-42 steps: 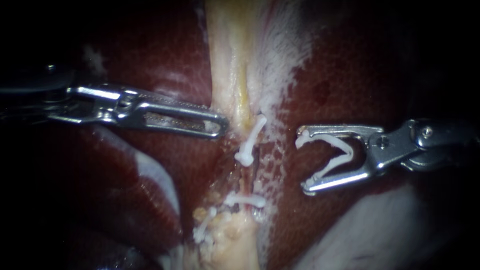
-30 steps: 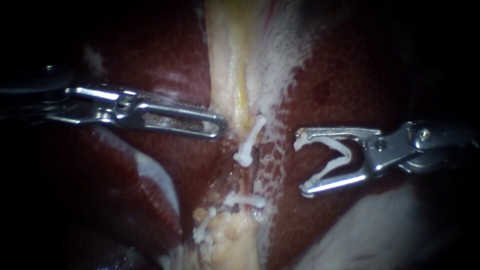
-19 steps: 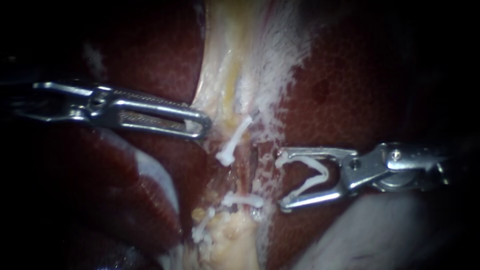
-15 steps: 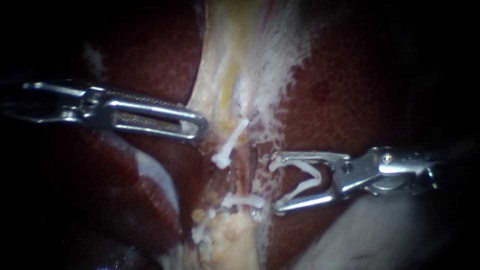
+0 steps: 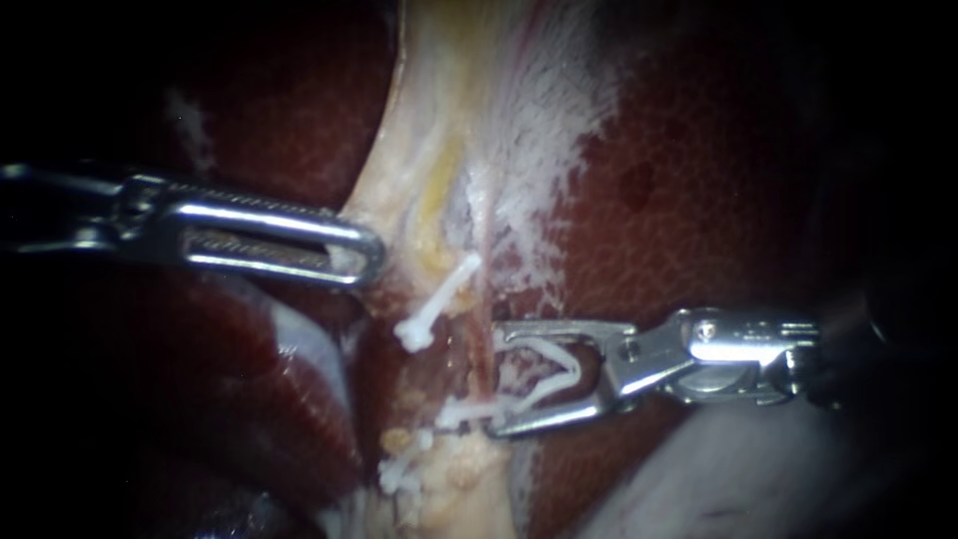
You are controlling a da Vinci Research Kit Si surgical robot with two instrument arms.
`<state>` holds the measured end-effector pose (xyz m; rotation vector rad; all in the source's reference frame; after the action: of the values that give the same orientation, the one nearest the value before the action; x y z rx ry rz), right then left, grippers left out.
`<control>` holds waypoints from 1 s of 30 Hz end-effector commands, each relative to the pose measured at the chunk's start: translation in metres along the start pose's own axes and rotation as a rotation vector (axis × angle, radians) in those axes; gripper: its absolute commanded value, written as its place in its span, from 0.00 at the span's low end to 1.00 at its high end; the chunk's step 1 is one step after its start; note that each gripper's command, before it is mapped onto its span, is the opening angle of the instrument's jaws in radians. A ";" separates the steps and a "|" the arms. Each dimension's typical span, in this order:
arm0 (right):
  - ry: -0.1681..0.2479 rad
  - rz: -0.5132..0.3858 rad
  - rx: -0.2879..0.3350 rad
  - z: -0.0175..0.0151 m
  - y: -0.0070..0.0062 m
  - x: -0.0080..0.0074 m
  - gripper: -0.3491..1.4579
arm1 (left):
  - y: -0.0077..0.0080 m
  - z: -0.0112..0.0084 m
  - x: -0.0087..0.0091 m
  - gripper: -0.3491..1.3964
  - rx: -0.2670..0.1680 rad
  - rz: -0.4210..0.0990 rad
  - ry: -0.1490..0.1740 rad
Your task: Clipping second clip right tube
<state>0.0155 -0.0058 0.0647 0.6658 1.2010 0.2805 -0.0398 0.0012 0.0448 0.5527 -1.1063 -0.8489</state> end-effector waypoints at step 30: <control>-0.033 0.047 0.132 0.0026 -0.0012 0.0010 0.45 | 0.0014 -0.0006 0.0000 0.04 -0.017 -0.003 -0.005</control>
<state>0.0180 -0.0070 0.0639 0.8214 1.1725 0.2525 -0.0388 0.0020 0.0457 0.5386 -1.1023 -0.8621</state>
